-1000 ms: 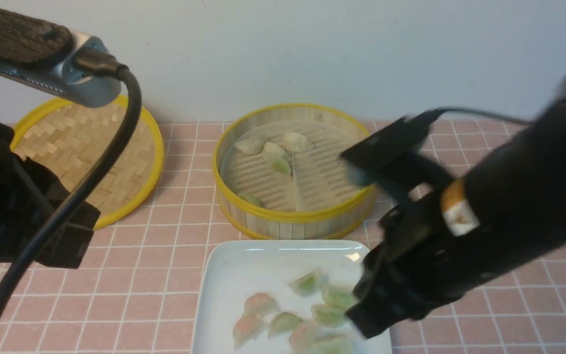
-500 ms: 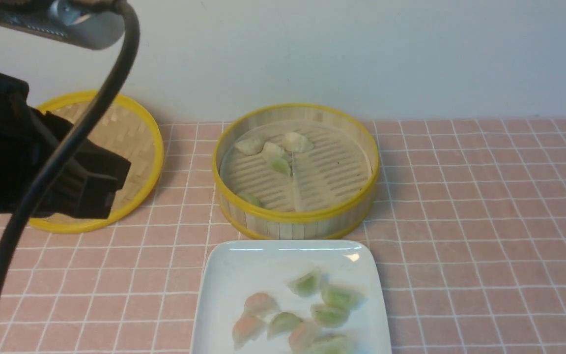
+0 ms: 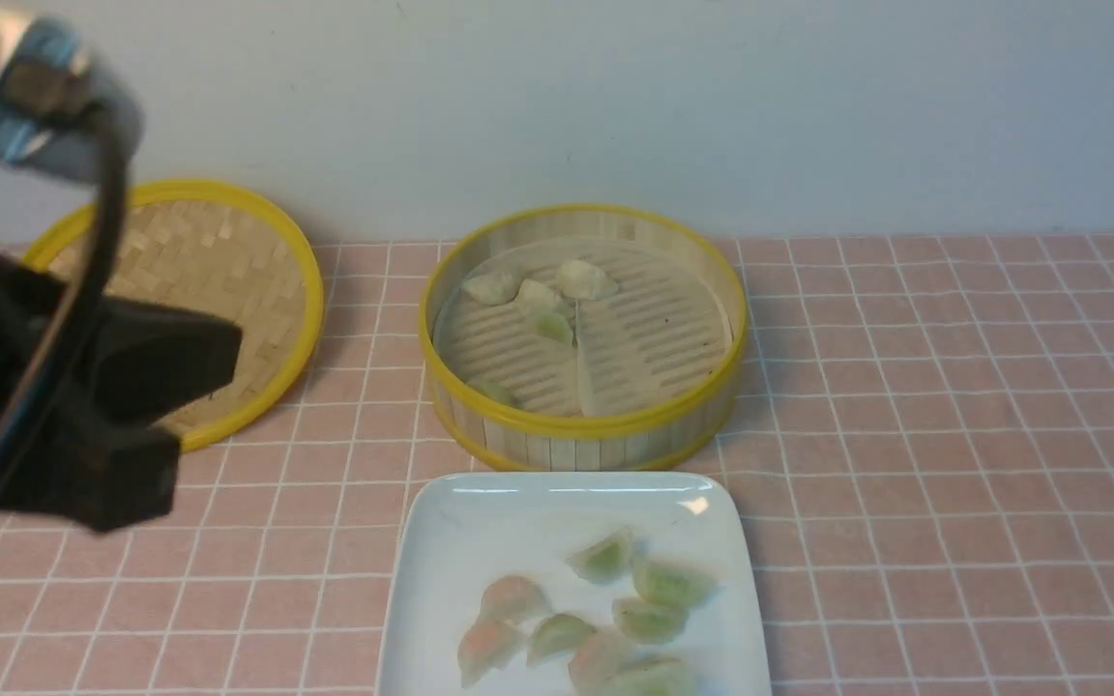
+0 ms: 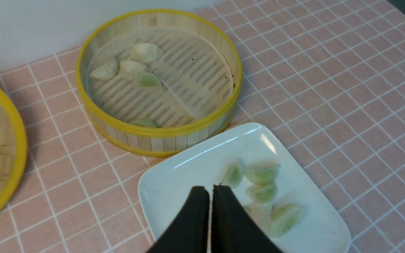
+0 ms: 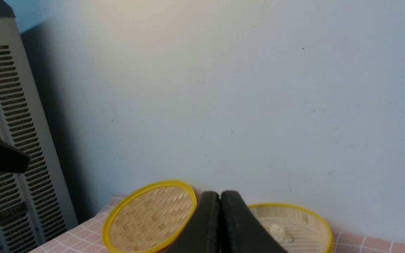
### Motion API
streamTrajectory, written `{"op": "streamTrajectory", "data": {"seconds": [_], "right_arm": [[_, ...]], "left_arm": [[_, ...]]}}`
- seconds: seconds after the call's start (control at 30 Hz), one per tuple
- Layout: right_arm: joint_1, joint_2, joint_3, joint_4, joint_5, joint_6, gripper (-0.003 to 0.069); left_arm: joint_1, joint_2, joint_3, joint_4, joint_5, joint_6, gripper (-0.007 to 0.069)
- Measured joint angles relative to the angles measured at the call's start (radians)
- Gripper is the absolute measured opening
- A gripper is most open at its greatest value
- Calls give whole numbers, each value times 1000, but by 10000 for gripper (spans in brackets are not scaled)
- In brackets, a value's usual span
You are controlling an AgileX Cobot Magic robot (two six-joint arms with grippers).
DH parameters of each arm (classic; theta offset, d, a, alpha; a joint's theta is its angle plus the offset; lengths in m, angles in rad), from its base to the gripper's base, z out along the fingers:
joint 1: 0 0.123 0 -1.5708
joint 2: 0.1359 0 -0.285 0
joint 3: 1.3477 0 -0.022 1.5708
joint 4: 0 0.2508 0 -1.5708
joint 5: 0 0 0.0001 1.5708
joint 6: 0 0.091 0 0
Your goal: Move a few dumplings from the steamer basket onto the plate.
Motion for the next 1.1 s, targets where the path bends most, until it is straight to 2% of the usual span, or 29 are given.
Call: {"op": "streamTrajectory", "data": {"seconds": [0.2,0.3,0.53,0.9,0.97,1.1], "right_arm": [[0,0,2,-2,-5,1,-15],[0,0,2,-2,-5,3,-15],[0,0,2,-3,-5,3,-15],[0,0,2,-3,-5,3,-15],[0,0,2,-3,-6,3,-15],[0,0,2,-3,-6,3,-15]], "left_arm": [[0,-265,240,-3,-171,0,-6],[0,-363,304,-3,-192,0,-6],[0,-481,366,-4,-193,0,-6],[4,-494,380,33,-210,9,-6],[33,-507,409,52,-232,12,-6],[173,-575,532,69,-292,23,-6]]}}
